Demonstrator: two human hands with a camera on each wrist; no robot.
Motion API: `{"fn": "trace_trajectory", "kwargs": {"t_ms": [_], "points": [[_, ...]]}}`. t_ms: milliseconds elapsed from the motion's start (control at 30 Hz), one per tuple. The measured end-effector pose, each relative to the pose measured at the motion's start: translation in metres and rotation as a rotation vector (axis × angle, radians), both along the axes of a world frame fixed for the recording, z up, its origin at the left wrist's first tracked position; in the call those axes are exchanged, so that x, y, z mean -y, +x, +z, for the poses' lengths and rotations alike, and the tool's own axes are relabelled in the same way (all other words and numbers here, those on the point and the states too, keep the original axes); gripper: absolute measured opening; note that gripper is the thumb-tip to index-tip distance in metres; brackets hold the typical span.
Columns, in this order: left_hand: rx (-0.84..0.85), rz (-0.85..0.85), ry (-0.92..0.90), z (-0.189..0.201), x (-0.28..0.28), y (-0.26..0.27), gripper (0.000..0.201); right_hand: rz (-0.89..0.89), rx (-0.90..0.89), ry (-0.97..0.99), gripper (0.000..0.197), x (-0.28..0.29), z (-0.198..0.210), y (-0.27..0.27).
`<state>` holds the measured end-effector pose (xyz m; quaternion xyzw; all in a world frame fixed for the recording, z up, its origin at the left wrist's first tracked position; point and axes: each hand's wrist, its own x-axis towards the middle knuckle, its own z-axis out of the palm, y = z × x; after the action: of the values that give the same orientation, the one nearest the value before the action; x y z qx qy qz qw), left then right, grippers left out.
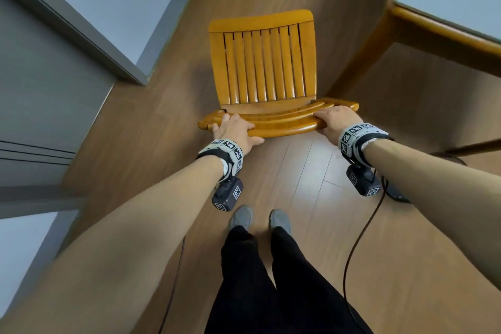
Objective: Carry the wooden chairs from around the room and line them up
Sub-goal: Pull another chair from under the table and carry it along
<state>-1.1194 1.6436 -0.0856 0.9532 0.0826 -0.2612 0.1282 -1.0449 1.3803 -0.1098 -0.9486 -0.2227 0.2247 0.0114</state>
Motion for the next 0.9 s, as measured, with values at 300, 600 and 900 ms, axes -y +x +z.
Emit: {"fn": "trace_trajectory", "kwargs": {"t_ms": [300,600,900], "points": [[-0.023,0.026,-0.014,0.005,0.008,-0.001,0.056,-0.002,0.038,0.004,0.024,0.01,0.008,0.001],[0.011,0.076,-0.024,0.042,-0.022,0.009,0.049,-0.352,-0.154,0.082,0.051,-0.02,0.039,0.017],[0.125,0.101,0.118,0.125,-0.122,0.078,0.049,-0.356,-0.148,0.175,0.051,-0.102,0.1,0.074]]}}
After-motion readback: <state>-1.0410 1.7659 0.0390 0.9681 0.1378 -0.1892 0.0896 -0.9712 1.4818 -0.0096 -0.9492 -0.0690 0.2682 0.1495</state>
